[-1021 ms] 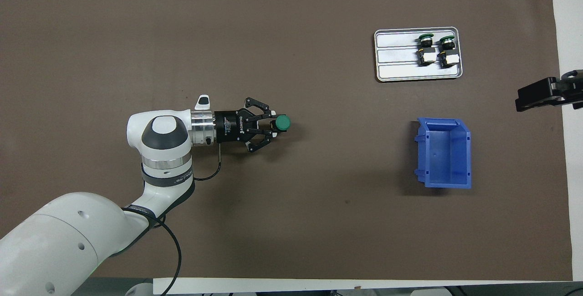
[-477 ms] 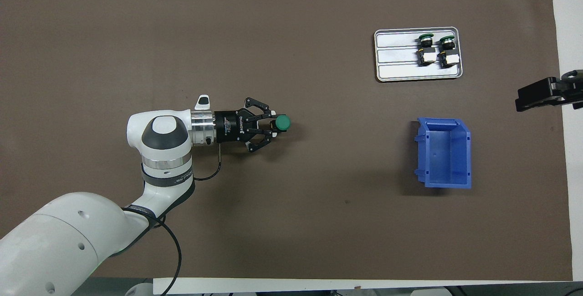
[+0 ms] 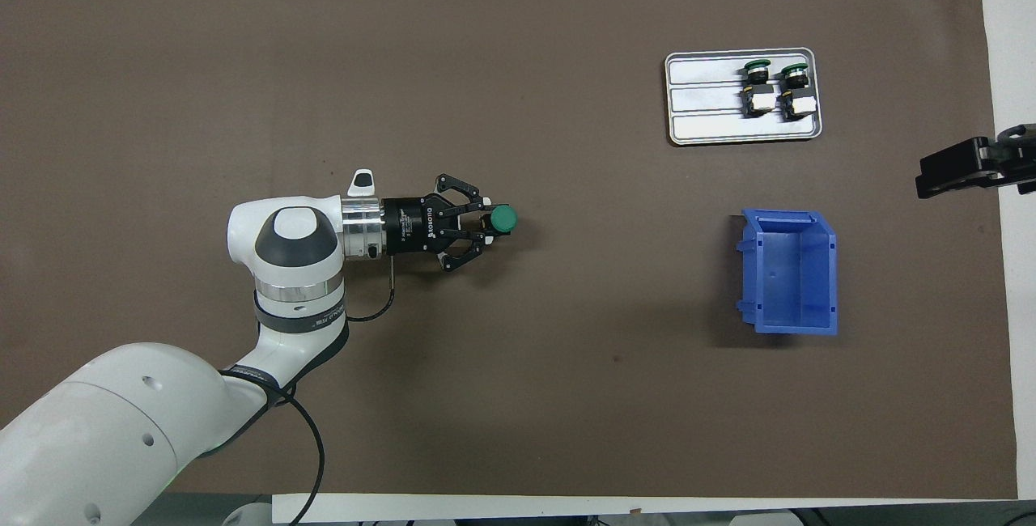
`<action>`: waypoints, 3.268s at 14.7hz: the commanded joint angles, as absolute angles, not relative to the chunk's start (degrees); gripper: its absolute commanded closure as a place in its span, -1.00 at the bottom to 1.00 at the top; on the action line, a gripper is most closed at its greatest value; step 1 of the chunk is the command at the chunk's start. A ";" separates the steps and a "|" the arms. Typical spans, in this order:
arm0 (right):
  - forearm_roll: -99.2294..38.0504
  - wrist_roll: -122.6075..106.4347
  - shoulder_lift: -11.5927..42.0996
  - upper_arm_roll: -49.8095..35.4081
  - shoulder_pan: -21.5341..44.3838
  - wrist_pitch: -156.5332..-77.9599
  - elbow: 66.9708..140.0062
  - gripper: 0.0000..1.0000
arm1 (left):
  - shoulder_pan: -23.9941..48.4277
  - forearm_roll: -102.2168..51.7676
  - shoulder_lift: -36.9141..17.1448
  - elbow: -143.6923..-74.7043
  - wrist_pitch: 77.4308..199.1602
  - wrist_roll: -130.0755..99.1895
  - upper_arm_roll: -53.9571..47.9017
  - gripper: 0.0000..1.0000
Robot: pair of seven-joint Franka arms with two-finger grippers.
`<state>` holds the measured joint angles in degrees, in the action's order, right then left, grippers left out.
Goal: Place and press button with both arms
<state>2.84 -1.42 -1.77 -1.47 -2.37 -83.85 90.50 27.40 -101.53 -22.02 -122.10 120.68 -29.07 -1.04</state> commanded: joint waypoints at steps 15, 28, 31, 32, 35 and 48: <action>2.29 -2.63 -3.08 -1.32 -2.29 -83.67 91.93 -0.97 | 27.51 -101.87 -19.17 -123.74 121.38 -29.35 -0.35 -1.00; -3.17 25.62 9.90 -2.11 25.10 -89.92 81.07 -0.97 | 27.94 -71.10 -9.85 -124.28 130.24 -43.51 -0.35 -1.00; -3.34 30.84 14.84 -2.02 30.84 -92.53 77.61 -0.97 | 29.26 -57.63 -9.84 -121.21 130.26 -43.33 -0.44 -1.00; -3.34 31.02 15.11 -2.11 31.02 -95.33 77.96 -0.97 | 29.35 -54.00 -9.76 -120.68 130.17 -43.68 -0.44 -1.00; -3.43 29.19 15.21 -2.29 29.80 -94.50 79.02 -0.97 | 29.18 -52.47 -8.27 -120.32 128.50 -43.94 -0.26 -1.00; -3.52 14.43 10.21 -2.02 14.25 -89.47 83.13 -0.98 | 34.89 -11.90 -11.77 -107.23 122.25 -53.88 -0.79 0.81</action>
